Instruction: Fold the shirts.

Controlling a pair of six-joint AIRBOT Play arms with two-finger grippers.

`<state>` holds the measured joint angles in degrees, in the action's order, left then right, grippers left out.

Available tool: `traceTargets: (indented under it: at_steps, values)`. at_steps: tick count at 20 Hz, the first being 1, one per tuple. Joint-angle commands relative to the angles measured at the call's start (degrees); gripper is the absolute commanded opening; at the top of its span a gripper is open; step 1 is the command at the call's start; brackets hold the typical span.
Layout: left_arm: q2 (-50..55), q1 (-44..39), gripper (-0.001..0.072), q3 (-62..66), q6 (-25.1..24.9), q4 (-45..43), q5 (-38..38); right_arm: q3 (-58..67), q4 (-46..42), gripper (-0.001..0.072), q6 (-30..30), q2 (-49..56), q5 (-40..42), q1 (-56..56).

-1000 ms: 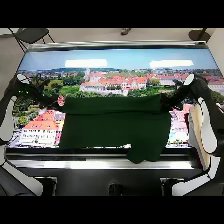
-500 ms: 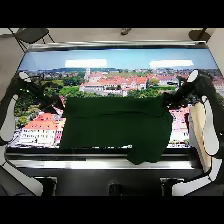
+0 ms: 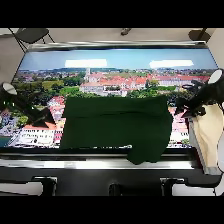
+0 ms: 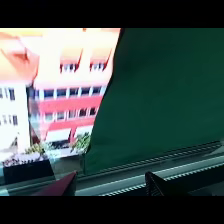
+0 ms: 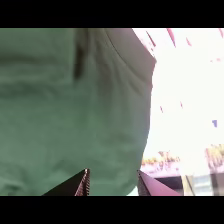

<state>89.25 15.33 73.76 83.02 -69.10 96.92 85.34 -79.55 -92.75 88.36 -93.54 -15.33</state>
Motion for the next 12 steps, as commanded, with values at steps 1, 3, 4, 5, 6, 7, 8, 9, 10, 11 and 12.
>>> traceTargets:
  at_steps: [1,3,4,5,6,7,8,9,10,11,12]
  values:
    - [-6.8,1.3,0.0493,-19.8,-2.3,-1.4,-9.6,-8.7,0.1,0.0398,0.5,-5.6,3.0,-1.0]
    - [-7.0,1.2,0.0493,-24.9,-4.6,1.1,-12.9,-11.8,0.0,0.0398,0.7,-7.6,4.0,-1.0]
    - [-7.0,1.2,0.0492,-26.2,-5.4,3.2,-14.5,-12.9,0.0,0.0398,0.7,-8.3,4.1,-1.0]
    - [-7.0,1.2,0.0492,-26.9,-5.9,4.4,-16.0,-13.7,0.0,0.0398,0.7,-8.9,4.1,-1.0]
    - [-6.9,1.2,0.0492,-27.1,-5.9,4.9,-17.6,-14.4,0.0,0.0398,0.7,-9.4,4.1,-1.0]
    - [-6.9,1.2,0.0491,-27.2,-6.0,5.3,-18.3,-15.3,0.0,0.0398,1.1,-10.1,4.0,-1.0]
    - [-6.9,1.2,0.0491,-27.5,-5.9,5.3,-18.6,-16.4,-0.2,0.0399,1.4,-11.0,4.2,-1.0]
    - [-6.8,1.2,0.0492,-27.9,-5.9,5.3,-19.1,-18.0,-0.5,0.0399,1.5,-12.0,4.8,-1.0]
    - [-6.8,1.2,0.0491,-28.5,-5.9,5.3,-19.9,-19.6,-0.6,0.0399,1.5,-13.1,5.5,-1.0]
    - [-6.8,1.2,0.049,-29.3,-5.9,5.4,-20.5,-21.7,-0.6,0.0399,1.5,-14.2,6.1,-1.0]
    - [-6.8,1.2,0.0449,-30.1,-6.0,5.8,-20.6,-23.7,-0.6,0.04,1.5,-15.2,6.6,-1.0]
